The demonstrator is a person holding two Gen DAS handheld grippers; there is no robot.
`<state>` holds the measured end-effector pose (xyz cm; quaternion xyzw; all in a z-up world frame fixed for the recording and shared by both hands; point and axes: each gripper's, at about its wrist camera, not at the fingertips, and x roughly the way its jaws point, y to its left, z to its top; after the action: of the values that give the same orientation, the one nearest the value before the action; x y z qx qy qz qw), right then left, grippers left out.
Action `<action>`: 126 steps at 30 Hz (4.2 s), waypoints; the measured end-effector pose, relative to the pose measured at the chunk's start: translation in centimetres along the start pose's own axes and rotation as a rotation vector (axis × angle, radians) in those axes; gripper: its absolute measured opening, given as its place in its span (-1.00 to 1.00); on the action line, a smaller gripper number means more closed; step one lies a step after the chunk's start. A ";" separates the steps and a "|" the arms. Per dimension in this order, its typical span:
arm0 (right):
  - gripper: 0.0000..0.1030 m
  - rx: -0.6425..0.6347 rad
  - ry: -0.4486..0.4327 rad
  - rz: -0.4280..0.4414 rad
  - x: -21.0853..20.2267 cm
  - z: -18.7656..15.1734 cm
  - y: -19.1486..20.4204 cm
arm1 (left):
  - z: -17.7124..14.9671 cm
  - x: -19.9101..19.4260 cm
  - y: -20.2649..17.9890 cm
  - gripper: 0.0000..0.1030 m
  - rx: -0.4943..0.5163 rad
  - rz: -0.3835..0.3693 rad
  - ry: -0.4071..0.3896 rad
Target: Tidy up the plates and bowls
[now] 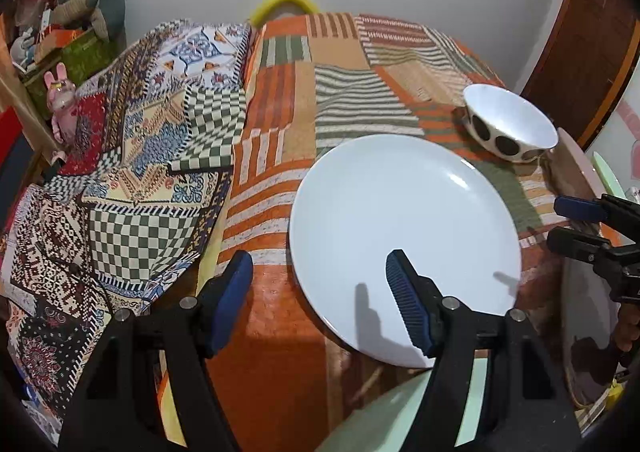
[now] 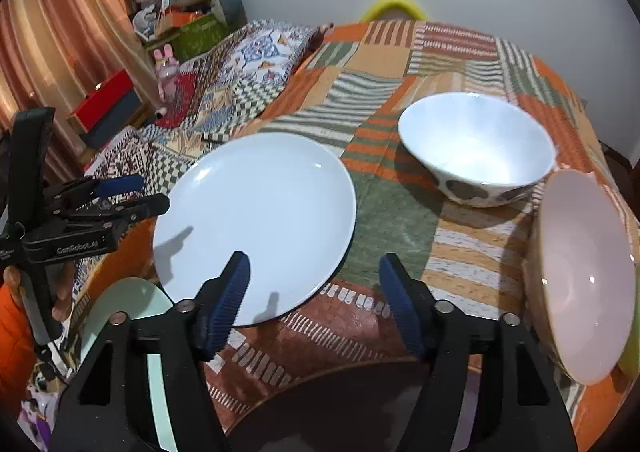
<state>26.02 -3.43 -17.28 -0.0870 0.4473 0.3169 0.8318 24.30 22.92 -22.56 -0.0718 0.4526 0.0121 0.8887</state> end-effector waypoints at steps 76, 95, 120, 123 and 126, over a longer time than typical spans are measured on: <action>-0.65 0.050 -0.015 0.053 -6.1 -1.4 -1.7 | -1.1 -7.5 -5.9 -0.37 0.014 -0.117 -0.060; -0.65 0.121 -0.035 0.055 -12.3 -9.1 -6.1 | -5.6 -9.9 -14.9 -0.36 0.089 -0.156 -0.027; -0.65 0.209 -0.009 -0.020 -12.9 -14.6 -10.1 | -7.7 -5.4 -20.8 -0.35 0.115 -0.188 0.078; -0.65 0.208 -0.004 -0.027 -12.7 -14.7 -10.3 | -7.8 -5.0 -20.9 -0.35 0.116 -0.188 0.087; -0.65 0.206 0.000 -0.035 -12.6 -14.8 -10.3 | -7.9 -4.8 -21.2 -0.34 0.124 -0.175 0.084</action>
<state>17.03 -23.53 -17.36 -0.0086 0.4758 0.2547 0.8418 16.95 1.07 -20.81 -0.0566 0.4815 -0.0966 0.8693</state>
